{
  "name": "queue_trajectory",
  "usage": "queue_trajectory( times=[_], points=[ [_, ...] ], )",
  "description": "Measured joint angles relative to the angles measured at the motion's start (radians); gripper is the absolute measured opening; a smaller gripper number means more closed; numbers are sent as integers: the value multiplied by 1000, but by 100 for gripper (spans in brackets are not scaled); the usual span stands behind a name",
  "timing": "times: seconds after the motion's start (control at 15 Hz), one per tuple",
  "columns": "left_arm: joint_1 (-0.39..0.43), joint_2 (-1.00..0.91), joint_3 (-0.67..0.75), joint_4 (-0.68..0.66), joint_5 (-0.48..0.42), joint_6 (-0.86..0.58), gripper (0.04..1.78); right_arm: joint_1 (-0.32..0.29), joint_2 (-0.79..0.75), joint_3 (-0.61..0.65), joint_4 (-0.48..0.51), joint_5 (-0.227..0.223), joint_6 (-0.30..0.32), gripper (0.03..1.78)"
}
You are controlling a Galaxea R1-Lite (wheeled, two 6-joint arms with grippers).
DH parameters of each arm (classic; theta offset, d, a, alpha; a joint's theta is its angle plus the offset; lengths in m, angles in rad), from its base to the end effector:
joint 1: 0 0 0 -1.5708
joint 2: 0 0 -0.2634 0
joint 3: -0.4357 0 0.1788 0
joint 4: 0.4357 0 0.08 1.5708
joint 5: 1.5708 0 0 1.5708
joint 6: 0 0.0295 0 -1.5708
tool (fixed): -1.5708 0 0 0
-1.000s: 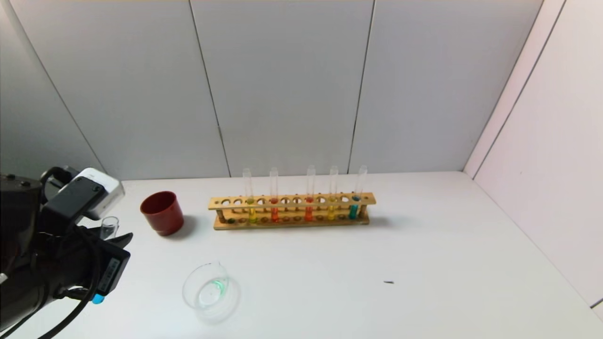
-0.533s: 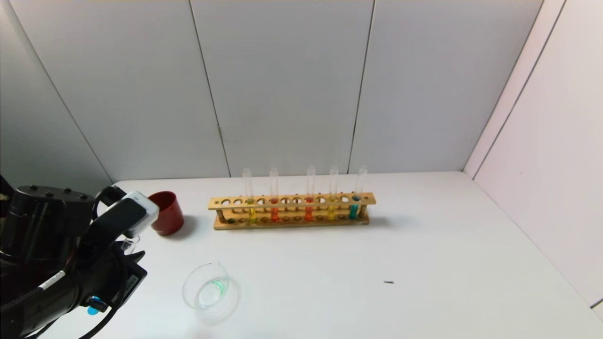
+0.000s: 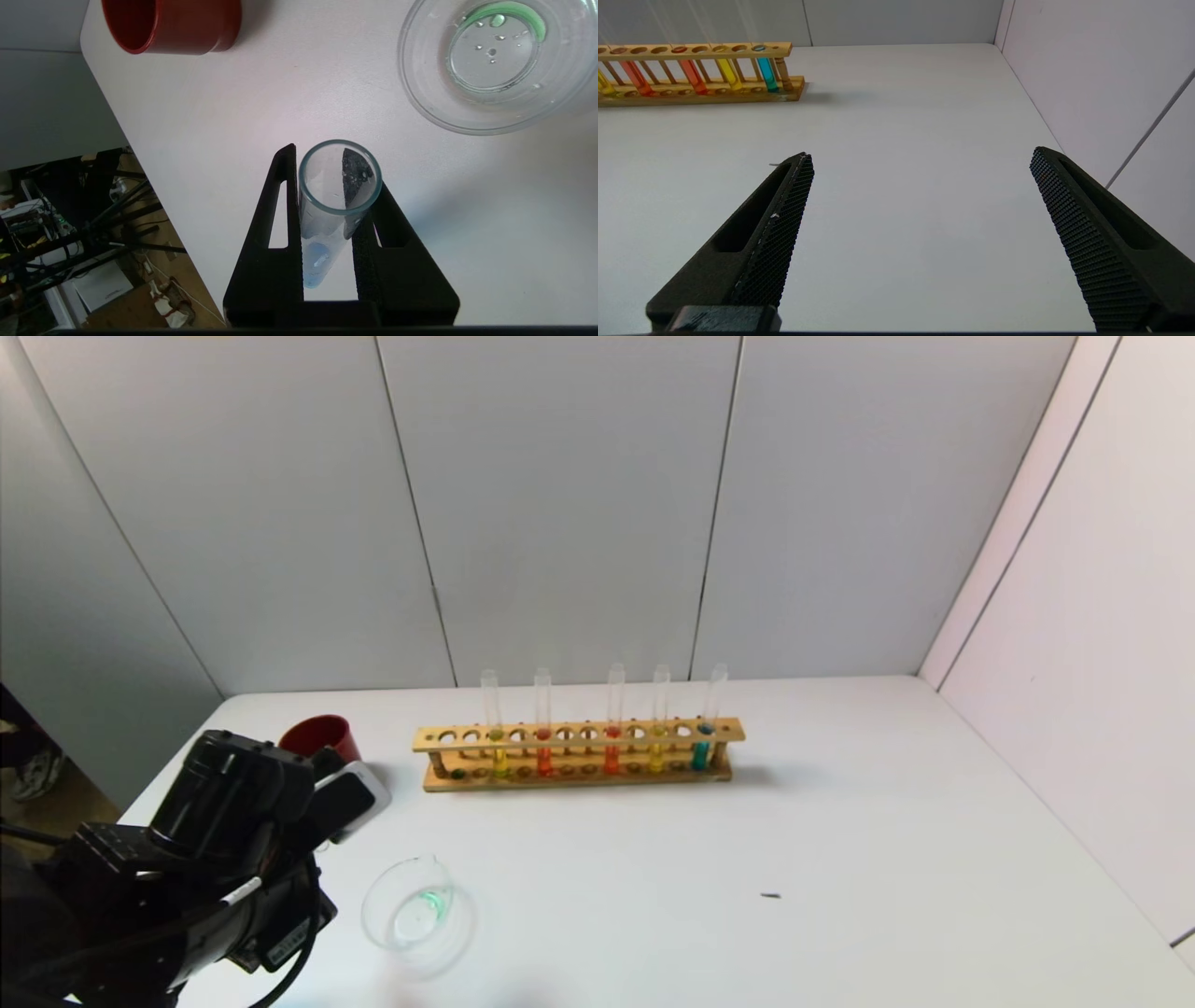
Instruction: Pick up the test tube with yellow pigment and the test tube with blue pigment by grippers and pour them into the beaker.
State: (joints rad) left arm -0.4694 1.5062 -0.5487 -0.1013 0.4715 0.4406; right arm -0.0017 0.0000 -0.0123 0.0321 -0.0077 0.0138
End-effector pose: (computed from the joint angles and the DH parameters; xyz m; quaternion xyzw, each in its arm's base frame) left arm 0.1913 -0.0820 0.0934 0.3824 0.3613 -0.0799 0.8466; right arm 0.0072 -0.0002 0.0753 0.0069 0.0099 -0.0048 0.9999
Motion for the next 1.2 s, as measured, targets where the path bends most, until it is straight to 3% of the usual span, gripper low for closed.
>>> queue_trajectory(
  times=[0.67,1.2],
  points=[
    [-90,220,-84,90,43,20,34,0,0,0,0,0,0,170],
    [-96,292,-231,351,60,36,34,0,0,0,0,0,0,170]
  ],
)
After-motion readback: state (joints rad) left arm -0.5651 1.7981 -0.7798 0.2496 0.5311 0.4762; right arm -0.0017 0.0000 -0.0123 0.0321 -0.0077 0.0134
